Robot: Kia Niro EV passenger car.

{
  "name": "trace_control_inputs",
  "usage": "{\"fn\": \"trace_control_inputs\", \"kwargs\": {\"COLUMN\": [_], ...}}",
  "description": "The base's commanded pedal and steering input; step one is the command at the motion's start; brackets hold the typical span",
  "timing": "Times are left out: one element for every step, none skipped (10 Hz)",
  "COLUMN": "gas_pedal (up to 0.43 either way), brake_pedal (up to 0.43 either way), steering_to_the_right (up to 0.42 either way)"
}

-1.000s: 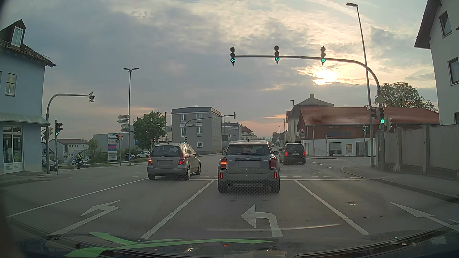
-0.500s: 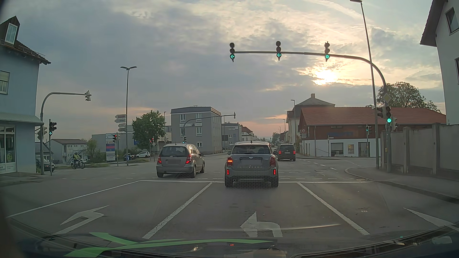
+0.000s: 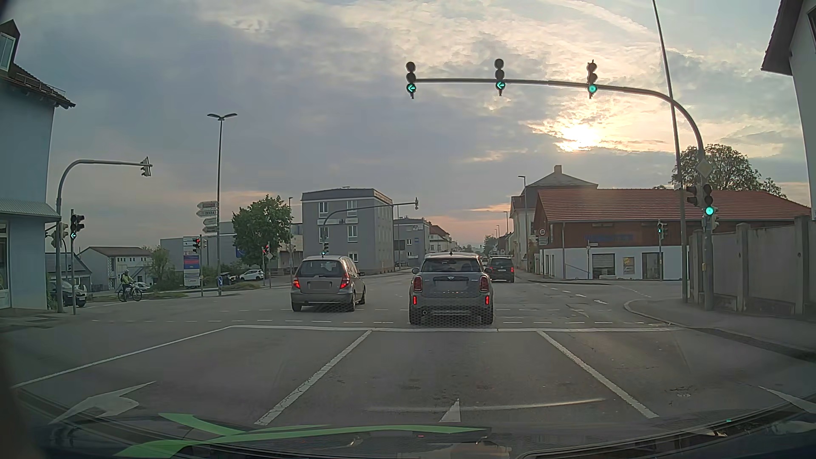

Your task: Follow the waypoints while adhering to traffic rules and regulations

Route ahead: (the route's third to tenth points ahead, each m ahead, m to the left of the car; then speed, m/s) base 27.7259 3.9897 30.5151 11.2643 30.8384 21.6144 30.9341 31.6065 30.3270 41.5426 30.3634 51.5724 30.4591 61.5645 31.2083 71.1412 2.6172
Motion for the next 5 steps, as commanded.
{"fn": "trace_control_inputs", "kwargs": {"gas_pedal": [0.197,0.197,0.197,0.197,0.197], "brake_pedal": [0.0,0.0,0.0,0.0,0.0], "steering_to_the_right": [0.004,0.01,0.014,0.018,0.021]}}
